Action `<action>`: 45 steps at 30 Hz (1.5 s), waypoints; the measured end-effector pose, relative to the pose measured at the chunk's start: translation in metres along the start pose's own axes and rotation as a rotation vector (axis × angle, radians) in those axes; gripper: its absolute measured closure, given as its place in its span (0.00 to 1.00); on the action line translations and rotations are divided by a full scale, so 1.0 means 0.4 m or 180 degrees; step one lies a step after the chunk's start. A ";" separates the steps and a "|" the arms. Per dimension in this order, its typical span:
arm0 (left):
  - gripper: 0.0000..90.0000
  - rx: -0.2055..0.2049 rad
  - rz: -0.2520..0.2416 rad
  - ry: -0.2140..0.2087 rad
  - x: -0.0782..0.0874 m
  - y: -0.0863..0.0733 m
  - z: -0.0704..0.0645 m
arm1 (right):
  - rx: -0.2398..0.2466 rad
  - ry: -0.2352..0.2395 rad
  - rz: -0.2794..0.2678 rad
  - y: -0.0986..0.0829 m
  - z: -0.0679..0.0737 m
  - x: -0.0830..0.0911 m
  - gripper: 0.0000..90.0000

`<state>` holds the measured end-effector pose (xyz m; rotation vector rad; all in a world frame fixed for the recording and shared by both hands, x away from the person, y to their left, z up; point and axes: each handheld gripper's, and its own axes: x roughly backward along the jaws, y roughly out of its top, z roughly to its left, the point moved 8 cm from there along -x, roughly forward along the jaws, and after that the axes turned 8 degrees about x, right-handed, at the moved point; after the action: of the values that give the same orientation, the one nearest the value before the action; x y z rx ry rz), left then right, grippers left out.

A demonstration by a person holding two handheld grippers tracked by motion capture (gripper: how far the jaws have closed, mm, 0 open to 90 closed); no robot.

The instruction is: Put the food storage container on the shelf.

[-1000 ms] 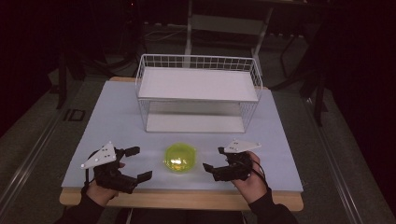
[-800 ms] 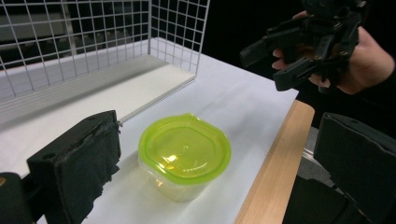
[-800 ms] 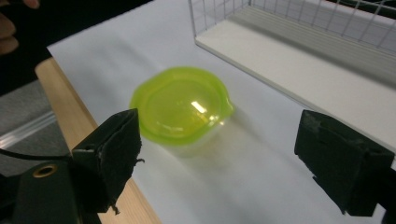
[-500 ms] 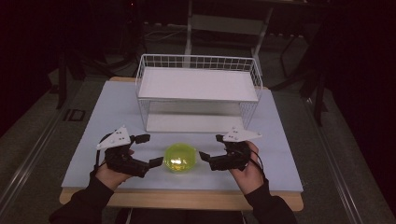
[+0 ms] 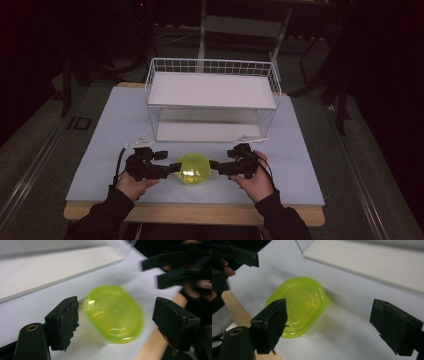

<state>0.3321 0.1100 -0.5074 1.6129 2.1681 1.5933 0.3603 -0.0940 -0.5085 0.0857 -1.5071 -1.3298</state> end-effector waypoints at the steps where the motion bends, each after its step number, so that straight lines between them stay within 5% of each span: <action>1: 0.26 0.0081 0.0020 0.0082 -0.004 -0.005 0.012 | -0.0078 -0.0015 0.0002 -0.004 0.000 -0.006 0.20; 4: 0.32 0.0272 0.0076 0.0131 -0.012 -0.017 0.035 | -0.0354 0.0061 0.0105 -0.016 0.005 -0.023 0.32; 7: 0.36 0.0432 0.0158 0.0128 -0.024 -0.030 0.045 | -0.0349 0.0029 0.0284 -0.035 0.009 -0.045 0.41; 10: 0.43 0.0580 0.0258 0.0101 -0.037 -0.046 0.051 | -0.0511 0.0175 0.0362 -0.049 0.017 -0.062 0.51; 15: 0.54 0.0735 0.0339 0.0098 -0.044 -0.062 0.062 | -0.0840 0.0392 0.0383 -0.055 0.014 -0.076 0.65; 21: 0.63 0.0854 0.0445 -0.0091 -0.052 -0.072 0.060 | -0.1263 0.0591 0.0397 -0.059 0.005 -0.085 0.74; 28: 0.83 0.0928 0.0441 -0.0246 -0.049 -0.069 0.050 | -0.1203 0.0548 0.0361 -0.055 0.017 -0.086 0.83; 31: 0.96 0.0830 0.0528 -0.0257 -0.042 -0.073 0.042 | -0.1122 0.0450 0.0318 -0.051 0.022 -0.082 0.86; 44: 0.83 0.1153 0.0616 -0.0242 -0.044 -0.088 0.026 | -0.0948 0.0274 0.0314 -0.048 0.026 -0.078 0.86; 45: 0.82 0.1193 0.0644 -0.0328 -0.048 -0.093 0.022 | -0.0938 0.0270 0.0318 -0.049 0.025 -0.078 0.87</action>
<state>0.3195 0.1043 -0.5478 2.0202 2.4245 1.1534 0.3556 -0.0746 -0.5410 -0.1186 -1.2156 -1.4345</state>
